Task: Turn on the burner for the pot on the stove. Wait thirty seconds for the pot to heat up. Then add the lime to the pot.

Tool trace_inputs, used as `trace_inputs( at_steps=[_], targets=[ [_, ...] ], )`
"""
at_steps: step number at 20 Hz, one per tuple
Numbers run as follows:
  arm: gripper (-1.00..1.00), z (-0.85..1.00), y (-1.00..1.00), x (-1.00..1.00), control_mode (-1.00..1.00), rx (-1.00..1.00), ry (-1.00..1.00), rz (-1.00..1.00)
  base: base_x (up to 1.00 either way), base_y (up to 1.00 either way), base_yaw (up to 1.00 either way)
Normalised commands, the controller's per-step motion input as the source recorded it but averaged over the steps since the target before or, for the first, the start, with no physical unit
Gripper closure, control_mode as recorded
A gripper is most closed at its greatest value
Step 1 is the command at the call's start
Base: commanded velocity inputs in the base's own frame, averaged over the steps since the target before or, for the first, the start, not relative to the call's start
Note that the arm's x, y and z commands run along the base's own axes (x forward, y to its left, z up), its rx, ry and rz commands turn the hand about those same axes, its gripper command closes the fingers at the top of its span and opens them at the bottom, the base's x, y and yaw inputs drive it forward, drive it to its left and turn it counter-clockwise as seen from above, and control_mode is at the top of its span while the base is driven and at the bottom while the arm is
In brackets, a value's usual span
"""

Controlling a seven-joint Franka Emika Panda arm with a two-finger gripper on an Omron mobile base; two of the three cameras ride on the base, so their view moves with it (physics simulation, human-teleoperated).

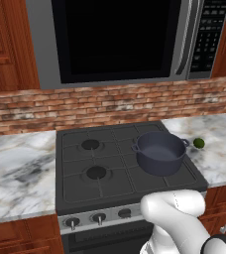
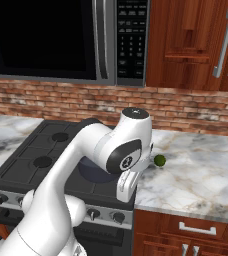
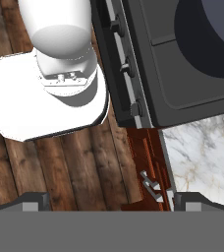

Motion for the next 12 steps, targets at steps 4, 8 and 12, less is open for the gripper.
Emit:
trace_inputs(
  at_steps=[4,8,12],
  targets=[
    [-1.00,0.00,0.00,0.00,-1.00,0.00,0.00,0.00,0.00,0.00,0.00],
    [-1.00,0.00,0.00,0.00,-1.00,0.00,0.00,0.00,0.00,0.00,0.00],
    [-1.00,0.00,0.00,0.00,-1.00,0.00,0.00,0.00,0.00,0.00,0.00]
  ],
)
